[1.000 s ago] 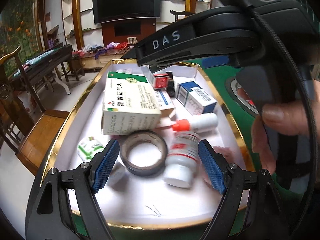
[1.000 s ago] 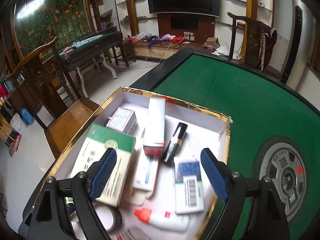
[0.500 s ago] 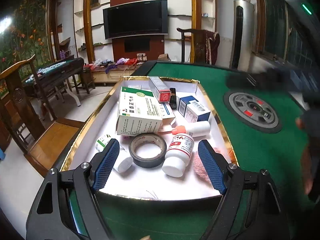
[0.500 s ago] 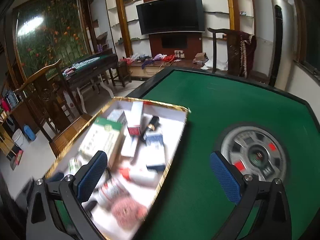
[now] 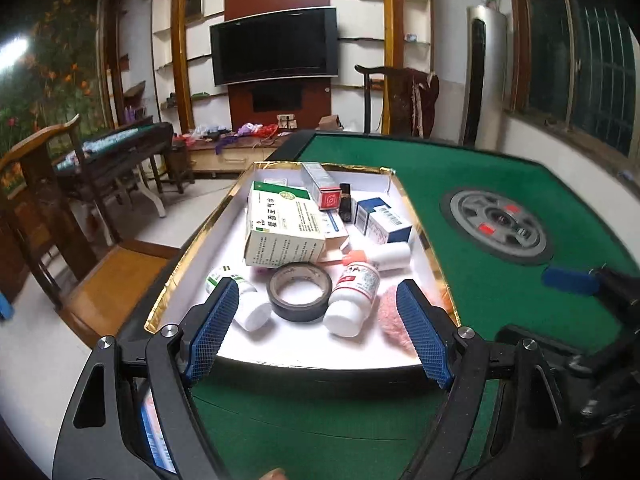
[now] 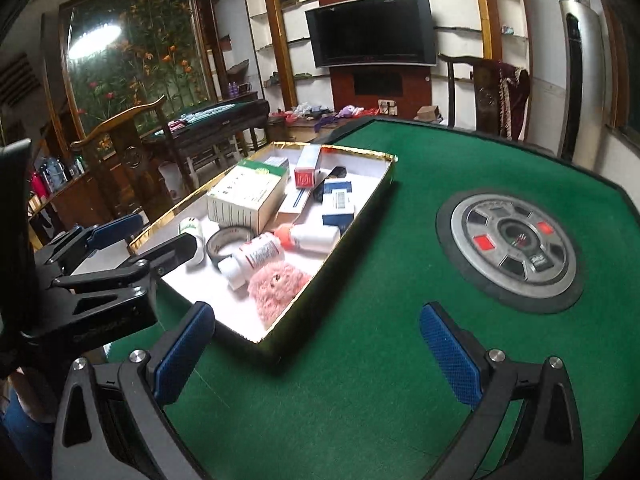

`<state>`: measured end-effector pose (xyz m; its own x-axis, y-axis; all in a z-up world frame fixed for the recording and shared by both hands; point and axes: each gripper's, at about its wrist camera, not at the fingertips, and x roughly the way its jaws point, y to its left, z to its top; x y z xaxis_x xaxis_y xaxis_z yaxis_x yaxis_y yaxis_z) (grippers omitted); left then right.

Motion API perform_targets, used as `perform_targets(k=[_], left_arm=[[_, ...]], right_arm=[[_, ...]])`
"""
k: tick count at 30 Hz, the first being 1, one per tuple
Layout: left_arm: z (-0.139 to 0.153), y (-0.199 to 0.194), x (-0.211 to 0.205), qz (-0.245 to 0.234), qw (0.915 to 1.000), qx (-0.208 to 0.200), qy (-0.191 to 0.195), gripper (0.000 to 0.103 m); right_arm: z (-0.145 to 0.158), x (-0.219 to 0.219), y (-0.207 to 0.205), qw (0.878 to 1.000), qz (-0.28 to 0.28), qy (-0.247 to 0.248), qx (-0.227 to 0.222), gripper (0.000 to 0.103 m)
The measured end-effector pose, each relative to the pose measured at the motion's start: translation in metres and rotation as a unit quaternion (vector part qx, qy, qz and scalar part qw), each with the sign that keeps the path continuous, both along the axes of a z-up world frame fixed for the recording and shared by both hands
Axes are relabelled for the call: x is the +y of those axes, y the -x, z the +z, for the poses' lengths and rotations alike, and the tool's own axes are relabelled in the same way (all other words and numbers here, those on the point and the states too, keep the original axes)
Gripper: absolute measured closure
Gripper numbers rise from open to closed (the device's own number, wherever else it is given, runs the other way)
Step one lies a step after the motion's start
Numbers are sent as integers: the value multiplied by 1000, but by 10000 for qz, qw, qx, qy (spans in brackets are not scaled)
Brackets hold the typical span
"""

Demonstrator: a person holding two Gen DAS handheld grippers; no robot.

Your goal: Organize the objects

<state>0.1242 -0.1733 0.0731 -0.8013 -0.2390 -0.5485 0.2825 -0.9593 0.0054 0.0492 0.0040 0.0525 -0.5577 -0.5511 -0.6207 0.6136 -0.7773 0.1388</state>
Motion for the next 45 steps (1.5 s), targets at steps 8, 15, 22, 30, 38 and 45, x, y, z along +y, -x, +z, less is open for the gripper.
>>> perform_targets(k=[8,15,22,30,38,45], left_arm=[[5,0,-8,400,9983,145,410,21],[-2,7,-14,284,9992,-98,270,21],[-5,7,-22,449,9984,-134,324,21],[-10,4,-11,854,9904,-194,1066,21],[-8,2,-12,799,9920,-167,962,21],[-6,0,-12,867,9914,-83,981,21]], right_arm=[[-9,0,1,9999,-5,4,-114,0],[-13,-3,2,9998,46,-38,-178,0],[-17,-7,3,9996,71,-79,-254,0],[-22,-11,3,9994,97,-139,-298,0],[-22,-11,2,9993,102,-152,-318,0],[-21,-12,1,9993,107,-145,-330,0]])
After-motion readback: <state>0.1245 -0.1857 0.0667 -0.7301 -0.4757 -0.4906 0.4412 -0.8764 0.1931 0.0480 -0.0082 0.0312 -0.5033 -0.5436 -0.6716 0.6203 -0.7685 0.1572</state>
